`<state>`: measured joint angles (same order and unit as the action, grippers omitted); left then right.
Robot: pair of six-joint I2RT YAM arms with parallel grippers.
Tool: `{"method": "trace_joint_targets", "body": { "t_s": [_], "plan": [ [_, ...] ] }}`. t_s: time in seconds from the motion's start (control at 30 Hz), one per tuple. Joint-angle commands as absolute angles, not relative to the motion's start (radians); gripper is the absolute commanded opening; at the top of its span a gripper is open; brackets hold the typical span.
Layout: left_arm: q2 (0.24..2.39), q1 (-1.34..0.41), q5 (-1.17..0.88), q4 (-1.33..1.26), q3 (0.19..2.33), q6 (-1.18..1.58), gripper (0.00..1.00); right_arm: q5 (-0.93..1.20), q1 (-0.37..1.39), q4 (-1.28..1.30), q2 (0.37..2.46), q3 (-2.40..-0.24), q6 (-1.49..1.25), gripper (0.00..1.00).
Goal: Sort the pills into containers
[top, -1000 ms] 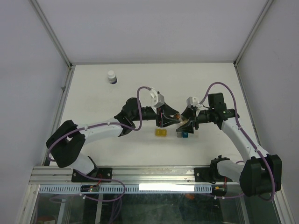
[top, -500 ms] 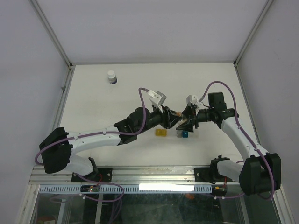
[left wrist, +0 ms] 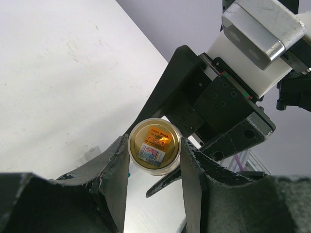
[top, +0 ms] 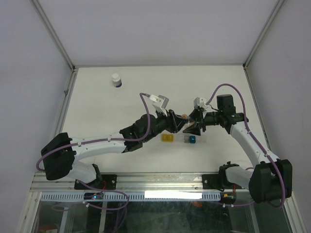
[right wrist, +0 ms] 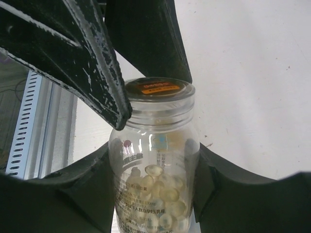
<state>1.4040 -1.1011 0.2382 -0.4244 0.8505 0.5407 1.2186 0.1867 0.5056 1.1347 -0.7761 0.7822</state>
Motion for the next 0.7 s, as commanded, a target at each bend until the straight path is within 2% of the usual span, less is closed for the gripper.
{"method": "trace_joint_targets", "body": {
  "t_s": [0.0,0.1,0.13,0.2,0.3,0.53,0.63,0.67],
  "plan": [
    [1.38,-1.077,0.392,-0.444,0.822,0.619,0.0,1.24,0.176,0.466,1.116,-0.804,0.781,0.0],
    [1.387,-1.075,0.327,-0.538,0.8,0.65,0.0,1.234,0.177,0.466,1.115,-0.802,0.779,0.0],
    [1.385,-1.075,0.303,-0.573,0.79,0.658,0.04,1.233,0.177,0.466,1.114,-0.802,0.778,0.0],
    [1.375,-1.075,0.274,-0.602,0.78,0.675,0.28,1.233,0.177,0.466,1.113,-0.804,0.778,0.0],
    [1.342,-1.075,0.257,-0.604,0.775,0.662,0.52,1.233,0.177,0.466,1.112,-0.804,0.781,0.0],
    [1.243,-1.075,0.231,-0.615,0.723,0.55,0.84,1.238,0.177,0.479,1.11,-0.806,0.791,0.0],
    [1.199,-1.075,0.17,-0.653,0.684,0.395,0.98,1.248,0.177,0.499,1.11,-0.81,0.811,0.0],
    [1.184,-1.074,0.118,-0.669,0.67,0.311,0.99,1.255,0.176,0.509,1.111,-0.812,0.822,0.0]
  ]
}}
